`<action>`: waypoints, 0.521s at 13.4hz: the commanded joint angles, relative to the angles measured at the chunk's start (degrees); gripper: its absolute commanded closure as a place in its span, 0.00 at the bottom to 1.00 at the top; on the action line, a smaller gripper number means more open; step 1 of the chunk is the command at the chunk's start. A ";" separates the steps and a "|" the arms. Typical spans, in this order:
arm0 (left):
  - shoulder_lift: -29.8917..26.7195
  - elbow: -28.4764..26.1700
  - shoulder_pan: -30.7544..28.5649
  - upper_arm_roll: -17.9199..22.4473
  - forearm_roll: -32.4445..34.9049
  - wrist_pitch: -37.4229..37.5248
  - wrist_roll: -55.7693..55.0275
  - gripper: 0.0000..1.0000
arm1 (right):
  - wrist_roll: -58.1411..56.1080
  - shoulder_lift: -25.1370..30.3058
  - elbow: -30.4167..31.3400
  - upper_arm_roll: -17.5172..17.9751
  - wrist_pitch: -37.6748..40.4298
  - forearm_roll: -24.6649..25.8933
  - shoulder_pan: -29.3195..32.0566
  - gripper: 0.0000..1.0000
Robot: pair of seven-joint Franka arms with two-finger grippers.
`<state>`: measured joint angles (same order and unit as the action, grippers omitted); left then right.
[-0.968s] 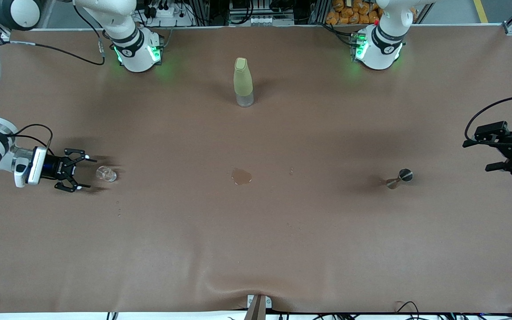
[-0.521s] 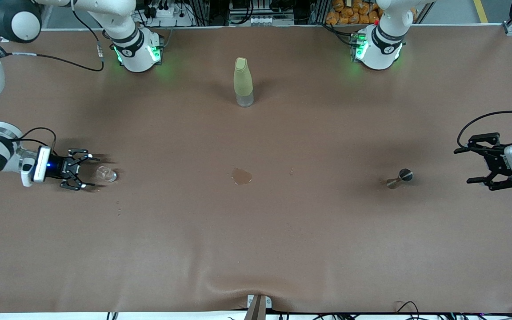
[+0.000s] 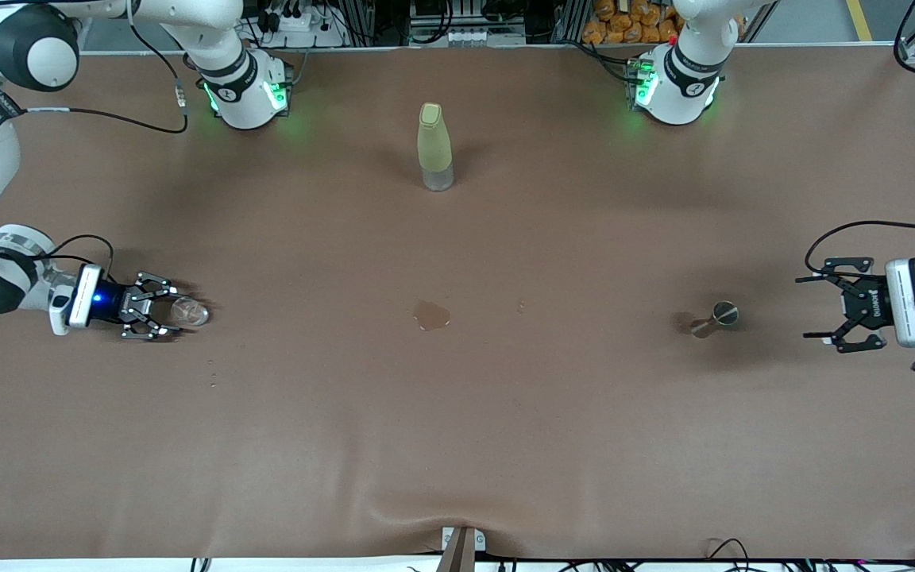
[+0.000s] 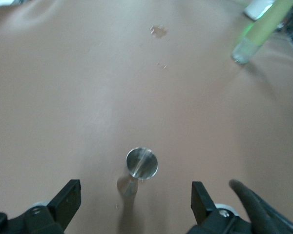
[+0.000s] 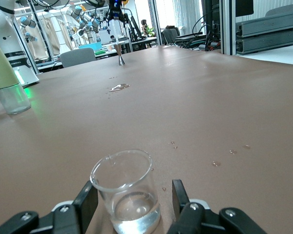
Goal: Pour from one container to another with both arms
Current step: 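Close the right gripper on the beaker while the left gripper grasps the jigger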
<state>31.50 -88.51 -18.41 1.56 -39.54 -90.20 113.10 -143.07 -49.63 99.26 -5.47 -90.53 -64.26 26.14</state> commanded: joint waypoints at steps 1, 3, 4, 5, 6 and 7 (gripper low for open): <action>4.78 1.24 -1.80 -0.50 -4.13 2.48 10.25 0.00 | -0.90 -1.61 -1.26 0.64 0.97 -1.39 0.75 0.25; 7.07 1.24 -2.94 -0.50 -4.40 2.48 17.30 0.00 | -0.98 -2.22 -1.35 0.64 0.97 -1.30 0.75 0.24; 8.39 1.24 -3.20 -0.50 -4.49 2.48 18.46 0.00 | -0.81 -2.22 -1.35 0.64 0.97 -1.30 0.75 0.24; 9.62 1.06 -3.73 -0.59 -5.27 3.35 19.43 0.00 | -0.89 -2.22 -1.35 0.64 0.97 -1.30 0.66 0.25; 10.76 0.89 -3.99 -0.59 -6.93 4.06 20.57 0.00 | -0.81 -2.22 -1.43 0.64 1.49 -1.30 0.66 0.28; 12.17 0.89 -4.00 -0.59 -8.08 4.67 21.80 0.00 | -0.72 -2.22 -1.43 0.64 1.58 -1.30 0.40 0.32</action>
<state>41.31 -88.58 -21.69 1.46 -45.10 -87.61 132.35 -143.44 -51.03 99.03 -5.31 -90.09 -64.38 26.14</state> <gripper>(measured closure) 0.000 0.273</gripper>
